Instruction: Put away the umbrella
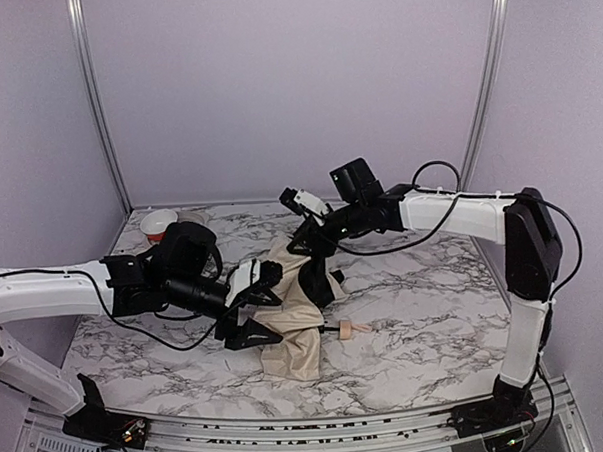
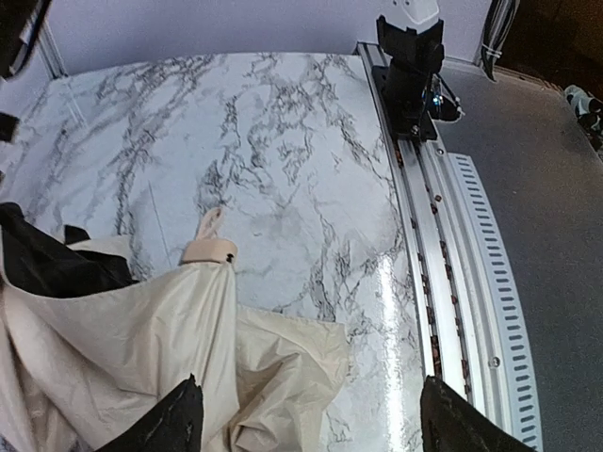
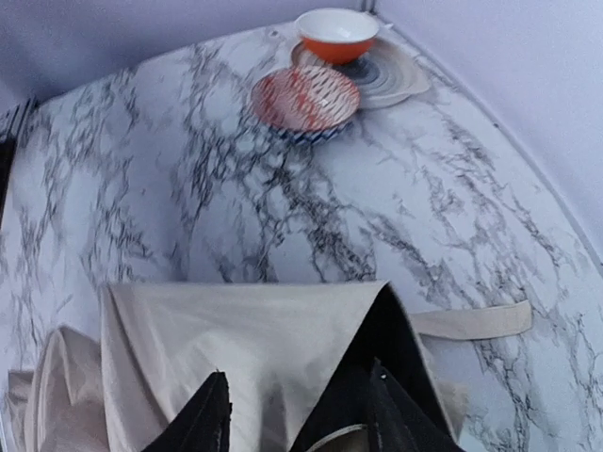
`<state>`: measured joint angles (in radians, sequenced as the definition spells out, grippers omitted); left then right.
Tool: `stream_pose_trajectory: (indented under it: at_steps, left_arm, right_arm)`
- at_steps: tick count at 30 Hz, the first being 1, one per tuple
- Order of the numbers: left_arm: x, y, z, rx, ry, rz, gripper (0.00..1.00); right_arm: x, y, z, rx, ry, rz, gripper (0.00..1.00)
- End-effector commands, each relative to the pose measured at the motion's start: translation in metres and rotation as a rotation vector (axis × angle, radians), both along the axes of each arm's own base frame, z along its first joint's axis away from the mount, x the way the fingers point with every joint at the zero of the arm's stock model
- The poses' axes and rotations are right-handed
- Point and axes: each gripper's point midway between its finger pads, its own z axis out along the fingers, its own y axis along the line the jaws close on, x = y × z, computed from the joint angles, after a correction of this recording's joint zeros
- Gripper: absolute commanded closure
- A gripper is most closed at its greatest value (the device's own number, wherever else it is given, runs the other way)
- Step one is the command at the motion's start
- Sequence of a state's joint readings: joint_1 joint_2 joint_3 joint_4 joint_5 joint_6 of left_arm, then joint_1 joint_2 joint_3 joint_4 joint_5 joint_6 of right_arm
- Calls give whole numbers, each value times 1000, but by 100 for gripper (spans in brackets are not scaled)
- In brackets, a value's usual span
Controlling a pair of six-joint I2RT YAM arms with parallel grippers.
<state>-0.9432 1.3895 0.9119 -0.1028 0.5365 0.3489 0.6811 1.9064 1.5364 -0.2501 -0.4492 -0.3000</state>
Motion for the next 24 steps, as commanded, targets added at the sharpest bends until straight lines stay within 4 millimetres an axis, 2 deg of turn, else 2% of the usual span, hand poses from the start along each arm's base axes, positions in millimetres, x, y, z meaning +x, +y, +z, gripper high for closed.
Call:
stream_pose_trajectory:
  at_steps: [1,3,5,6,8,11,13,16,19,22,23,24]
  left_arm:
    - [24,15,10,-72,-142,123,21]
    - [46,23,15,-113,-189,250,21]
    - [61,33,8,-108,-196,341,21]
    - [67,35,5,-102,-202,373,21]
    - [76,37,-4,-75,-208,411,21]
    - [82,33,-23,-24,-194,418,21]
    - [84,30,-36,4,-179,411,21]
    - [88,28,-48,30,-172,417,22]
    - [88,24,-50,19,-159,409,22]
    - [83,16,-46,-25,-130,382,23]
    - [86,8,-32,-62,-137,367,23]
    - [84,4,-26,-82,-132,347,23]
  right_arm:
    - [-97,10,-50,-153,218,269,60]
    - [-132,11,-52,-151,224,346,63]
    - [-167,16,-53,-139,200,396,64]
    - [-179,12,-65,-153,212,385,64]
    - [-191,10,-80,-157,206,374,65]
    - [-191,5,-104,-182,212,312,63]
    - [-187,5,-105,-187,192,297,58]
    - [-186,7,-78,-171,143,329,49]
    - [-189,9,-32,-100,69,379,44]
    - [-184,0,-2,-23,56,369,41]
    - [-178,-6,4,-5,66,348,41]
    - [-168,-11,7,9,78,312,41]
